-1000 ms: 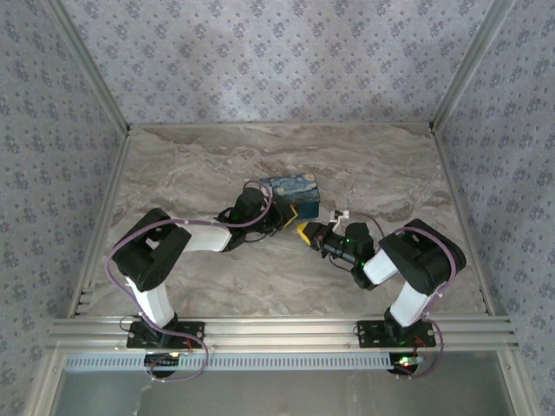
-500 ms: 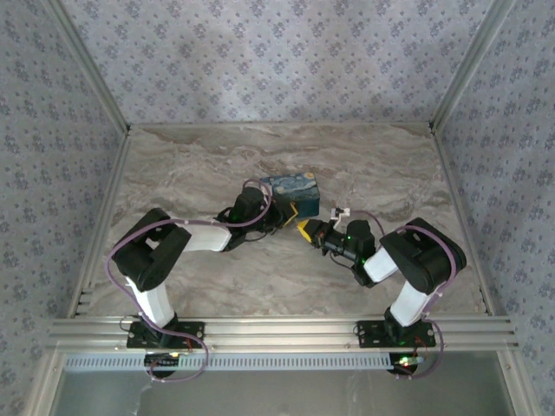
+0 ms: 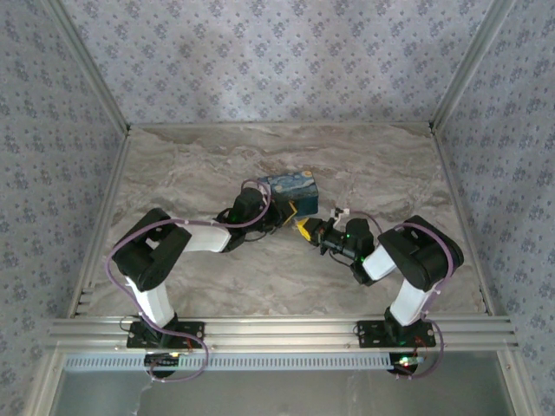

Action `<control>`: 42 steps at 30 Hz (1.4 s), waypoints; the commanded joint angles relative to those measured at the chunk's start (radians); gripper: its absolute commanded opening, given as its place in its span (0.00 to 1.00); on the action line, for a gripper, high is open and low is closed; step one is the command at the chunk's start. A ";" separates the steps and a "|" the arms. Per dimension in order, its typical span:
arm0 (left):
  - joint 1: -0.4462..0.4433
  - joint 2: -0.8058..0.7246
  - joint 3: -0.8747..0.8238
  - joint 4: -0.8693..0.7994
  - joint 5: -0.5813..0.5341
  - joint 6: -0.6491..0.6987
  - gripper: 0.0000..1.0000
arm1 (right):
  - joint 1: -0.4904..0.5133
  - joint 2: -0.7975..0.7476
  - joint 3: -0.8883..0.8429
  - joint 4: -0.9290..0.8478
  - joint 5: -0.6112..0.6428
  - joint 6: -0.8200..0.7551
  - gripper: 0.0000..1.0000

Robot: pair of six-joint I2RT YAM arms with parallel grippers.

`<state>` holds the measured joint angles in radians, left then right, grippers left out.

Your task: Unlock the padlock with the key

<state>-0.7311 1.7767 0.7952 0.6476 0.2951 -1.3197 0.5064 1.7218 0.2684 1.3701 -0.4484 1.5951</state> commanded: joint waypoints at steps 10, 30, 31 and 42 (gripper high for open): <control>-0.023 -0.003 0.002 0.096 0.073 -0.008 0.09 | 0.005 -0.014 0.008 0.023 0.097 0.211 0.00; -0.052 0.008 0.015 0.117 0.079 -0.012 0.05 | 0.021 0.043 0.040 0.022 0.183 0.197 0.00; -0.057 0.010 0.018 0.118 0.082 -0.014 0.05 | 0.021 0.056 0.051 0.022 0.182 0.195 0.00; -0.097 0.030 0.025 0.153 0.105 -0.030 0.00 | 0.030 0.104 0.121 0.022 0.191 0.190 0.00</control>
<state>-0.7464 1.8038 0.7933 0.6998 0.2180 -1.3304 0.5308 1.8030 0.3325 1.3945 -0.3275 1.8088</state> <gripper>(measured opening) 0.115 0.061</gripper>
